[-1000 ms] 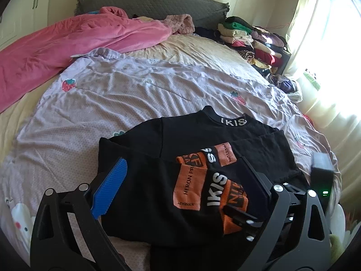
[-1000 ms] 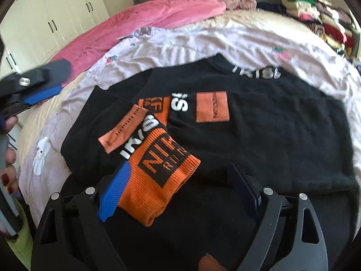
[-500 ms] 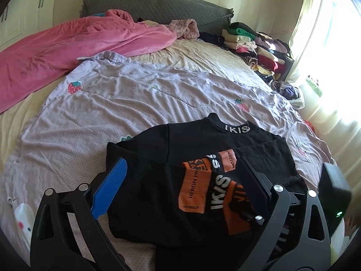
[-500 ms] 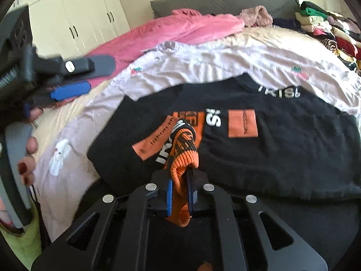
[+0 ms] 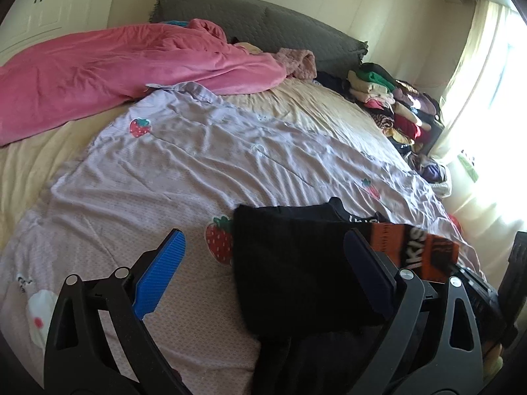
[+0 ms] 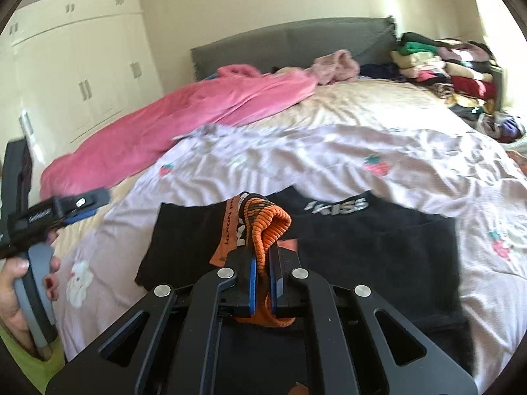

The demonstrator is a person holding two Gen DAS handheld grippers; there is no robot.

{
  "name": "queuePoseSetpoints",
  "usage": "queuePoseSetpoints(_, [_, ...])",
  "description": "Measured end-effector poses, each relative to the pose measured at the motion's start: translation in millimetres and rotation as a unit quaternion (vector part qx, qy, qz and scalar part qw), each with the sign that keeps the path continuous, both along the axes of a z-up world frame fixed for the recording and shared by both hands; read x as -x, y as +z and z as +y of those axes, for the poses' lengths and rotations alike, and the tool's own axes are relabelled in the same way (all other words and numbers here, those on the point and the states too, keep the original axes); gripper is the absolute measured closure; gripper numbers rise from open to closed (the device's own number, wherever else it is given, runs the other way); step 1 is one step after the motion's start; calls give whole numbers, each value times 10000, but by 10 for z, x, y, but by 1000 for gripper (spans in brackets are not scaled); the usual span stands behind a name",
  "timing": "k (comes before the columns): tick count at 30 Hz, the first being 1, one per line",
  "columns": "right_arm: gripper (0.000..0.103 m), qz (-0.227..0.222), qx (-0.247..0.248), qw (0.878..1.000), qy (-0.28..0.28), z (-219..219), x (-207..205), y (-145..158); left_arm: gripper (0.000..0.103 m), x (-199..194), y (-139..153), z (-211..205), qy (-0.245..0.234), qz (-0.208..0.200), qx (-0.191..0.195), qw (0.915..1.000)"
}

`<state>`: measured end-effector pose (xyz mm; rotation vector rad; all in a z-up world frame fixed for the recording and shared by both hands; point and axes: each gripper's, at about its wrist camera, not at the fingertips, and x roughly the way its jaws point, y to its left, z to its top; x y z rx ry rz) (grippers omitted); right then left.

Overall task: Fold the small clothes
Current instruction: 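Lay the orange cuff back on the shirt body and open the right tool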

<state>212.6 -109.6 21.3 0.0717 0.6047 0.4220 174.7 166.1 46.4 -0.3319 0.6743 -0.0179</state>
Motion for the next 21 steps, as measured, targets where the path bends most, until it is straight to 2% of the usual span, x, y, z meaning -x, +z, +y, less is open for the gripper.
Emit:
queuePoseSetpoints(11, [98, 14, -115, 9974, -706, -658, -40, -37, 13, -55, -90, -76, -49, 131, -99, 9999])
queuePoseSetpoints(17, [98, 77, -149, 9957, -915, -794, -47, -121, 13, -110, -168, -230, -162, 105, -257, 9995])
queuePoseSetpoints(21, [98, 112, -128, 9949, -995, -843, -62, -178, 17, -186, -257, -408, -298, 135, -373, 9988])
